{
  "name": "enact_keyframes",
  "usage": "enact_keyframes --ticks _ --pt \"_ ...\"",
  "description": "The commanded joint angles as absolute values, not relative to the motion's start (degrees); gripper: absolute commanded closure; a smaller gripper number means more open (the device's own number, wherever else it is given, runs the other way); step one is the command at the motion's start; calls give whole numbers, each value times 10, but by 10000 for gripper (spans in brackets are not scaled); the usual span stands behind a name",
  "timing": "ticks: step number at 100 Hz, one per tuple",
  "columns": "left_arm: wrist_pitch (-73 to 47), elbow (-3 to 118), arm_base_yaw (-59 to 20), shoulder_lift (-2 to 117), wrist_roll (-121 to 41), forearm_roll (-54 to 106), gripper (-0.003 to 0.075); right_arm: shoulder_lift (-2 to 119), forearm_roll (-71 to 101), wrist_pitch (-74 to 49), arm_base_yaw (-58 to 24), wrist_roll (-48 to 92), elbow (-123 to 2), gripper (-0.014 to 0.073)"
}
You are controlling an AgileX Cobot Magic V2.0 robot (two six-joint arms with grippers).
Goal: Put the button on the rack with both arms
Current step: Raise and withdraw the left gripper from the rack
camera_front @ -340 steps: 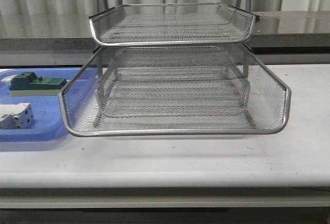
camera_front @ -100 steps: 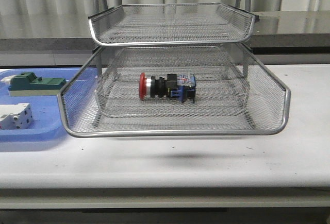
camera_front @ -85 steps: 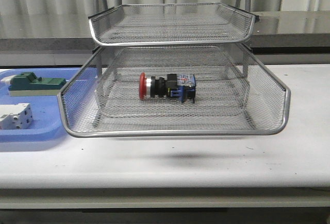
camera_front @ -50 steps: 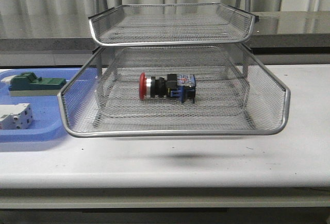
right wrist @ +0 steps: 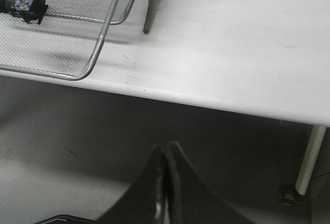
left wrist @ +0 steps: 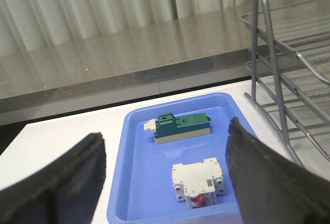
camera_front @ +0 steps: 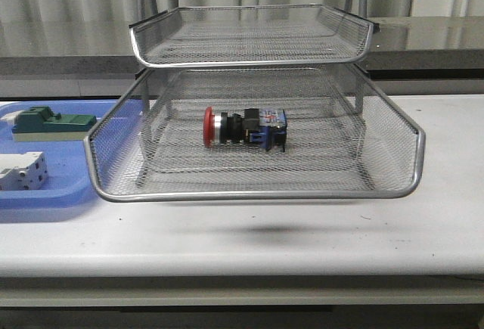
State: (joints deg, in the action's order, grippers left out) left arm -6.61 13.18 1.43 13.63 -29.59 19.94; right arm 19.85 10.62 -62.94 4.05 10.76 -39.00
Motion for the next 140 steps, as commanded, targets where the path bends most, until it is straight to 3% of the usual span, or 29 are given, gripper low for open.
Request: enact_keyframes --ticks 1,29,41,71,140 --pt "34 132 14 139 -290 208 238 205 110 -596 44 108 -409 664" --pt "36 130 14 139 -290 208 267 205 110 -596 44 108 -409 664" --pt "36 130 14 139 -290 208 377 205 110 -596 44 108 -409 664" --pt "36 130 14 139 -290 208 739 205 110 -596 44 108 -409 664" --pt "36 130 14 139 -290 208 740 205 131 -545 43 108 -409 664"
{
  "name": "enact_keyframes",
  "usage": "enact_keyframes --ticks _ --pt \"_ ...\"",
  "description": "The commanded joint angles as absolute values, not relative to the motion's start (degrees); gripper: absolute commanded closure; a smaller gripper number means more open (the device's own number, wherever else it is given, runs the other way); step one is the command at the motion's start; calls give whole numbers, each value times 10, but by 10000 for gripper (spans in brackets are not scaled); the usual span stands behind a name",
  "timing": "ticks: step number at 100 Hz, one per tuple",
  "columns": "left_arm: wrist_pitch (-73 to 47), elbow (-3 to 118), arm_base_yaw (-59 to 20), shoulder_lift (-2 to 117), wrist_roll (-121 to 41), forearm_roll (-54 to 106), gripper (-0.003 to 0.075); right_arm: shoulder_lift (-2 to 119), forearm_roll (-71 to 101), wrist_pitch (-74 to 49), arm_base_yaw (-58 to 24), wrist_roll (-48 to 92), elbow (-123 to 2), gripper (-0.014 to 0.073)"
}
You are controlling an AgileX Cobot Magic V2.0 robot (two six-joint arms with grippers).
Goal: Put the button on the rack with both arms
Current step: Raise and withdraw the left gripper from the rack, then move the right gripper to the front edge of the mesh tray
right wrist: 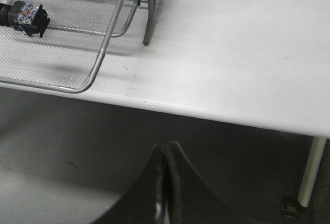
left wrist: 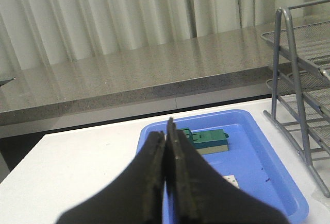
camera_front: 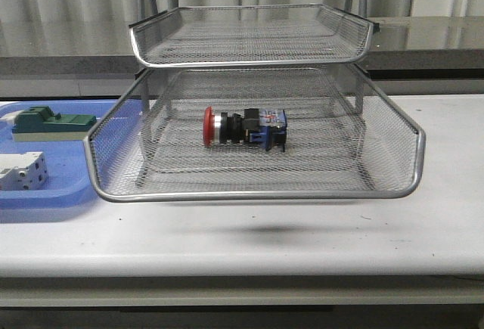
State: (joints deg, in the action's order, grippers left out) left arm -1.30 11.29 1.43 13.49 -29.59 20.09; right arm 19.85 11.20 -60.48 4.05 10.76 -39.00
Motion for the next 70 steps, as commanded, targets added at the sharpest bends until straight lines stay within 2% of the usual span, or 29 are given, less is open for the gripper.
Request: enact_keyframes --ticks 1,23,56,70 --pt "36 130 14 139 -290 208 740 205 133 -540 43 108 -409 664" --pt "36 130 14 139 -290 208 740 256 216 -496 43 155 -409 664" --pt "36 130 14 139 -290 208 740 439 455 -507 40 498 -409 664" --pt "36 130 14 139 -290 208 740 514 517 -521 3 645 -409 664"
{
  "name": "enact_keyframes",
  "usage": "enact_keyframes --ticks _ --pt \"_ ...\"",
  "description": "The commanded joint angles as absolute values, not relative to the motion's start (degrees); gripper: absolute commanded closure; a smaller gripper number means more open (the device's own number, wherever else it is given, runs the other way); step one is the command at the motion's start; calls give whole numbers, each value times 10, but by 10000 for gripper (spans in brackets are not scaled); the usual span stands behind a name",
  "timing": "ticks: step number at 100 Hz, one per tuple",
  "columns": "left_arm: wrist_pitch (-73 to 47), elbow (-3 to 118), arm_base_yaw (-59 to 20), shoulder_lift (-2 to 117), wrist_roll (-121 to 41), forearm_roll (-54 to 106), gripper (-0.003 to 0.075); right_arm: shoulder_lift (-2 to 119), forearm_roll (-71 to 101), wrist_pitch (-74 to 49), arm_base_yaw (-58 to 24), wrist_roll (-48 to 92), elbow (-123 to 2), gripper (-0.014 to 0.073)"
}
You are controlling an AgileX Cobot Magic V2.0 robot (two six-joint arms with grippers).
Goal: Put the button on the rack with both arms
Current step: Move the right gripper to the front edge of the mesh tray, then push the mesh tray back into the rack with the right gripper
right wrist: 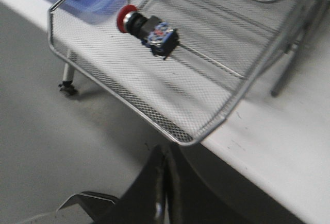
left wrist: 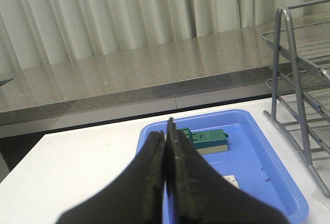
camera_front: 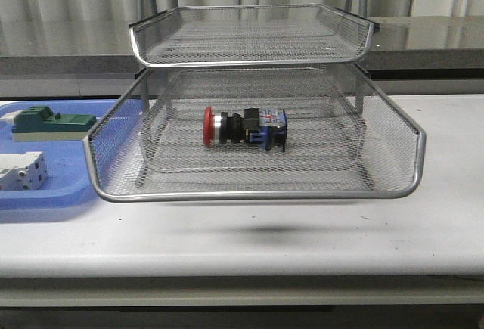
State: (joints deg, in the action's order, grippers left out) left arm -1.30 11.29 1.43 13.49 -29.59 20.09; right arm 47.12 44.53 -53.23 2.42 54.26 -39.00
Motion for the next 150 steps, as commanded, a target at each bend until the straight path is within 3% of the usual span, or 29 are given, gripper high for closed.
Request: enact_keyframes --ticks 1,20,64,118,150 --pt "36 130 14 139 -290 208 740 518 519 -522 -3 658 -409 664" --pt "36 130 14 139 -290 208 740 601 522 -499 -102 745 -409 664" --pt "36 130 14 139 -290 208 740 744 495 -326 -257 746 -411 662" --pt "36 130 14 139 -290 208 740 856 495 -225 -285 745 -443 663" --pt "36 130 14 139 -290 208 740 903 495 -180 -253 745 -507 663"
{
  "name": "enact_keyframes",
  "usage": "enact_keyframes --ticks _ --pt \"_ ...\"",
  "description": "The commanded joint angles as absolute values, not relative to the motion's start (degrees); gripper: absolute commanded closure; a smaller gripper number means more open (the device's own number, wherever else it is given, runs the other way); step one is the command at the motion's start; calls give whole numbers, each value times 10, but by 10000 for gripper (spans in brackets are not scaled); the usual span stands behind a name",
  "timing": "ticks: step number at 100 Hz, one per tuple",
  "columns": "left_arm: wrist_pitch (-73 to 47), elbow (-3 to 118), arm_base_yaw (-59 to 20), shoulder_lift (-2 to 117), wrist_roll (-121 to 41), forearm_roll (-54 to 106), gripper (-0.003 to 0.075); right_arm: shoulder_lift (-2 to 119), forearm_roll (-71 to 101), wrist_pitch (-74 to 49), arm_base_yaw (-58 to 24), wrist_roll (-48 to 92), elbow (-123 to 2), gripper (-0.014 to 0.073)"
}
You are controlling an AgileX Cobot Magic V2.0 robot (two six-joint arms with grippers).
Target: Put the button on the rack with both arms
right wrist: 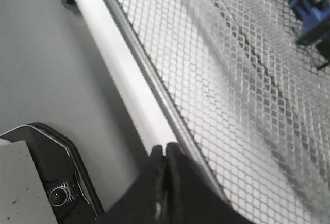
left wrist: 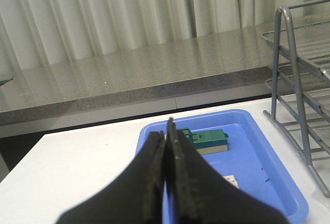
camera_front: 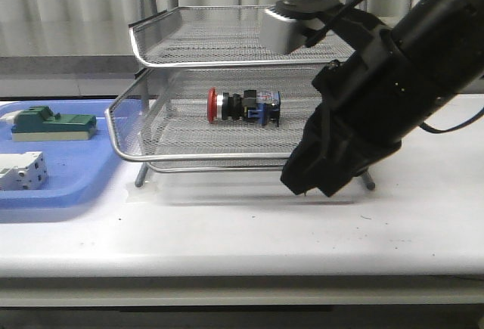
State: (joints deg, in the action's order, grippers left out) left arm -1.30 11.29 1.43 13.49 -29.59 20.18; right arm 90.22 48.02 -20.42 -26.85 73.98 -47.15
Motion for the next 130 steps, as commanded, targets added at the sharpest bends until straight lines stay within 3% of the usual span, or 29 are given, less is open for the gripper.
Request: enact_keyframes --ticks 1,81,110,130 --pt "36 130 14 139 -290 208 740 907 495 -181 -252 745 -509 663" --pt "36 130 14 139 -290 208 740 938 499 -202 -230 721 -564 663" --pt "36 130 14 139 -290 208 740 865 484 -230 -229 582 -564 654" --pt "36 130 14 139 -290 208 740 777 378 -260 -200 434 -564 654"
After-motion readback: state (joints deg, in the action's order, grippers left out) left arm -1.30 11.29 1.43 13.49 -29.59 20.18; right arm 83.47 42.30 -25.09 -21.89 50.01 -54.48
